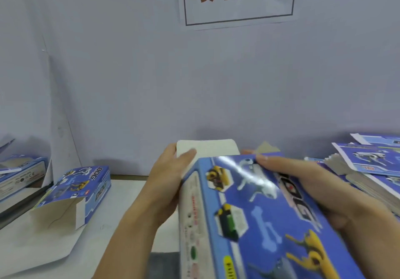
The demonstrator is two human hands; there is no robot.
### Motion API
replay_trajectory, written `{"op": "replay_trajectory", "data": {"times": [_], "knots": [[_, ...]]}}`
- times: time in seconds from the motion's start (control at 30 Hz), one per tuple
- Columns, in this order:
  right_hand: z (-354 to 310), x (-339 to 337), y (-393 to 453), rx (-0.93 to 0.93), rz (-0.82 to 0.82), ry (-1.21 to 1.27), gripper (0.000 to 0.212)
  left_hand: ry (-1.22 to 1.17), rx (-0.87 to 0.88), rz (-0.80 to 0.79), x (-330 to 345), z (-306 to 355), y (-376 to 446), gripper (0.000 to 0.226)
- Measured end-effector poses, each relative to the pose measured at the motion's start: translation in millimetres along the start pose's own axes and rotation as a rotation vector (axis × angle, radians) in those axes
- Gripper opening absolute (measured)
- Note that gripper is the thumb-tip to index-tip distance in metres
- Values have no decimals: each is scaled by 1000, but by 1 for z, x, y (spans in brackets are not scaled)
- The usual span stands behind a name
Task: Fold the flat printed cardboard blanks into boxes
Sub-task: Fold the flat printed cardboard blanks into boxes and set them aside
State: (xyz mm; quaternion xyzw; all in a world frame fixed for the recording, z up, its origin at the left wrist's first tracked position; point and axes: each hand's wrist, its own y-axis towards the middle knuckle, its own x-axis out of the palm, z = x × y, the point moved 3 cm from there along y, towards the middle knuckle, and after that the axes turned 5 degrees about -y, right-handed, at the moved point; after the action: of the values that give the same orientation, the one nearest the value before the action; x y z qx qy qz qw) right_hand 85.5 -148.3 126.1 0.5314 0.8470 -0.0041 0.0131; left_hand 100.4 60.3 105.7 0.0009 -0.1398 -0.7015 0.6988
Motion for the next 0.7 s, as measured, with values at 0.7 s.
{"op": "replay_trajectory", "data": {"times": [0.7], "knots": [[9,-18,14,-141,253,-220,41,8,-39,-91,21,-8,-4,24]]}}
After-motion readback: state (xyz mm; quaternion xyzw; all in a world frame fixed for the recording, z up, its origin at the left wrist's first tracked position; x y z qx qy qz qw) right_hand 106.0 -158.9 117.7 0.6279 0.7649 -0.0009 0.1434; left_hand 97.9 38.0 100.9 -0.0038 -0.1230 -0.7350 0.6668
